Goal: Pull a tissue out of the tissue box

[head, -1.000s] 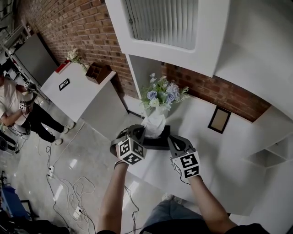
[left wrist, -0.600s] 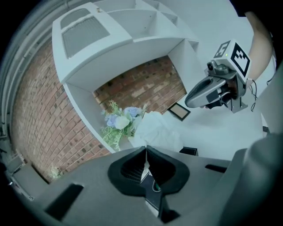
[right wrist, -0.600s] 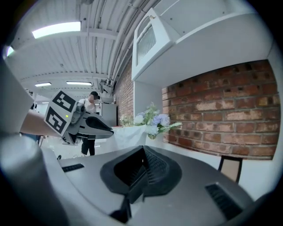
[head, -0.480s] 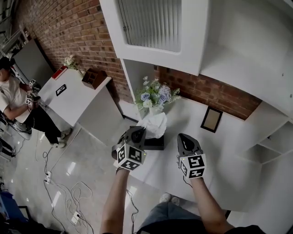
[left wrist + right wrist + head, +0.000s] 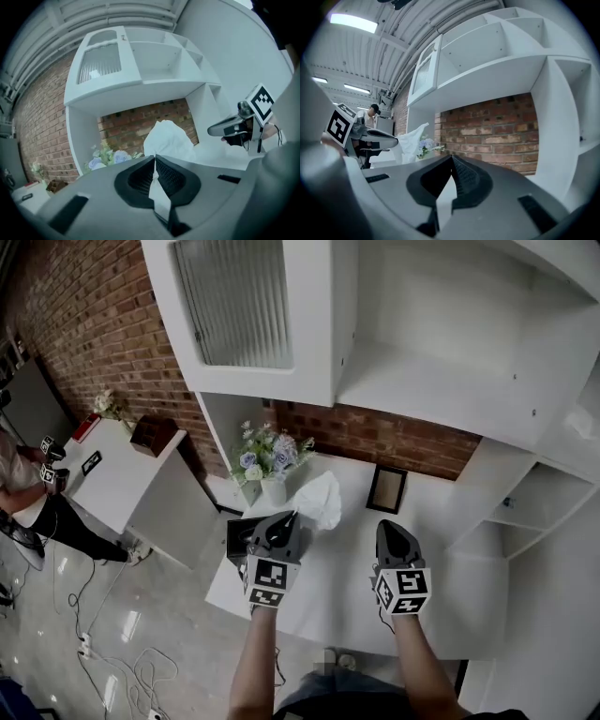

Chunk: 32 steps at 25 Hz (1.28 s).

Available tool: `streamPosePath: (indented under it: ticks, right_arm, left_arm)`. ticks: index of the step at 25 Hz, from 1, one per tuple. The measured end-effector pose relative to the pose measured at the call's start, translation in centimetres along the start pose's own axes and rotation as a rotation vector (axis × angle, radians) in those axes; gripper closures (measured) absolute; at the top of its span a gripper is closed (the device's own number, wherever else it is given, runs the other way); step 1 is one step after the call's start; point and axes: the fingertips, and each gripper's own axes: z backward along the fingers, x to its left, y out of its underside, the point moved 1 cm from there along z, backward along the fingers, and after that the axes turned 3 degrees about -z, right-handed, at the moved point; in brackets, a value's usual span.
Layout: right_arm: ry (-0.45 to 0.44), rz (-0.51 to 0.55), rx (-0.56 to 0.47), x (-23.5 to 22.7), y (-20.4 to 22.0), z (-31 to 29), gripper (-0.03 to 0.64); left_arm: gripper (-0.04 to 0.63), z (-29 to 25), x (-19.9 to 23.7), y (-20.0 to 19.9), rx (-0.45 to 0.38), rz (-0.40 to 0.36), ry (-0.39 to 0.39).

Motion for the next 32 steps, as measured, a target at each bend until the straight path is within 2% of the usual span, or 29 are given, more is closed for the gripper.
streamPosePath:
  ticks: [6, 12, 19, 32]
  right_arm:
    - [0.141, -0.007, -0.048, -5.2, -1.0, 4.2, 0.618]
    - [0.236, -0.012, -0.078, -8.3, -1.8, 7.6, 0.618]
    - [0.281, -0.018, -0.077, -9.4, -1.5, 10.1, 0.618]
    - [0.266, -0.024, -0.072, -9.0, -1.2, 9.7, 0.618]
  left_arm:
    - [0.584, -1.5, -3.1, -2.8, -0.101, 0.175, 0.016]
    - [0.584, -2.4, -5.6, -2.5, -0.104, 0.288, 0.033]
    - [0.584, -3.0, -7.3, -2.3, -0.098, 0.302, 0.066]
    - [0.584, -3.3, -7.5, -2.4, -0.087, 0.281, 0.074]
